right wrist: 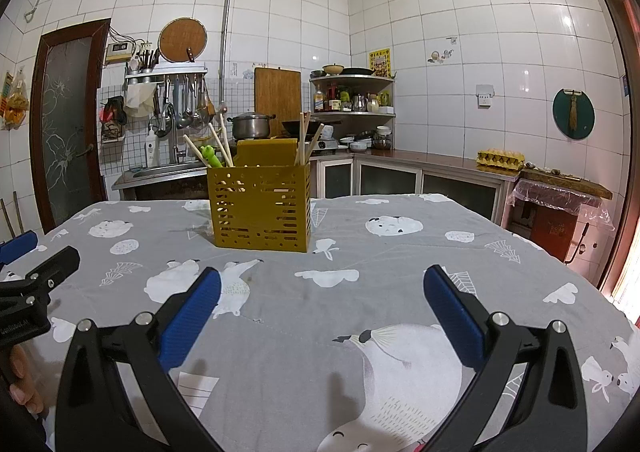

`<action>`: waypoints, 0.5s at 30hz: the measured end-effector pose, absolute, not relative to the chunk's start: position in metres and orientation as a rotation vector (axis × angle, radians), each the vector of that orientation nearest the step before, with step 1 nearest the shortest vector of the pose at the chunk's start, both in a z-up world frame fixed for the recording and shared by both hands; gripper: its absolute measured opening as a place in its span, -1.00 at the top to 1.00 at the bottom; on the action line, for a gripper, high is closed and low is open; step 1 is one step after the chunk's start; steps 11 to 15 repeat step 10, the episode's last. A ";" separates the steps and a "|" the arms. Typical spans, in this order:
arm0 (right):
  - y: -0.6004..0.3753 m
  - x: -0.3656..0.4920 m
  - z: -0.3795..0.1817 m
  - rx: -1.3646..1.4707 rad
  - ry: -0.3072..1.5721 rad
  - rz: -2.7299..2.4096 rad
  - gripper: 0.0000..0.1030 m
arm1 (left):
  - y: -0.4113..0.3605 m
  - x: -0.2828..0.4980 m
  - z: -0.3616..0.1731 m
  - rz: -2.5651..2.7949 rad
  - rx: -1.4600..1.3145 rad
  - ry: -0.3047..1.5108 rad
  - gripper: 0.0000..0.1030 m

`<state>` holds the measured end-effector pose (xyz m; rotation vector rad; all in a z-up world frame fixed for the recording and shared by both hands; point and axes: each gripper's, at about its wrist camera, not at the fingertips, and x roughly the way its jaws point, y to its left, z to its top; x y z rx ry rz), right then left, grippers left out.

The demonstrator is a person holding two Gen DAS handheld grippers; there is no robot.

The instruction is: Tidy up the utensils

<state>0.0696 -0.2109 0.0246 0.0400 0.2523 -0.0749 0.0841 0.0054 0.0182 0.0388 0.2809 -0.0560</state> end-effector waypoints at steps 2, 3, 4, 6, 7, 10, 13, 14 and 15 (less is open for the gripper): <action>-0.212 0.070 0.023 0.041 0.254 -0.075 -0.92 | 0.006 0.084 0.018 -0.054 0.039 0.279 -0.91; -0.212 0.070 0.023 0.042 0.253 -0.075 -0.92 | 0.006 0.084 0.018 -0.053 0.039 0.278 -0.91; -0.212 0.070 0.024 0.041 0.253 -0.075 -0.92 | 0.007 0.084 0.018 -0.054 0.039 0.280 -0.91; -0.212 0.070 0.023 0.041 0.254 -0.075 -0.92 | 0.007 0.084 0.018 -0.054 0.040 0.282 -0.91; -0.211 0.070 0.023 0.041 0.254 -0.075 -0.92 | 0.007 0.084 0.018 -0.054 0.040 0.281 -0.91; -0.212 0.070 0.024 0.040 0.253 -0.075 -0.92 | 0.007 0.084 0.018 -0.054 0.041 0.278 -0.91; -0.212 0.070 0.024 0.040 0.253 -0.075 -0.92 | 0.007 0.084 0.018 -0.054 0.041 0.278 -0.91; -0.212 0.070 0.024 0.040 0.253 -0.075 -0.92 | 0.007 0.084 0.018 -0.054 0.041 0.278 -0.91; -0.212 0.070 0.024 0.040 0.253 -0.075 -0.92 | 0.007 0.084 0.018 -0.054 0.041 0.278 -0.91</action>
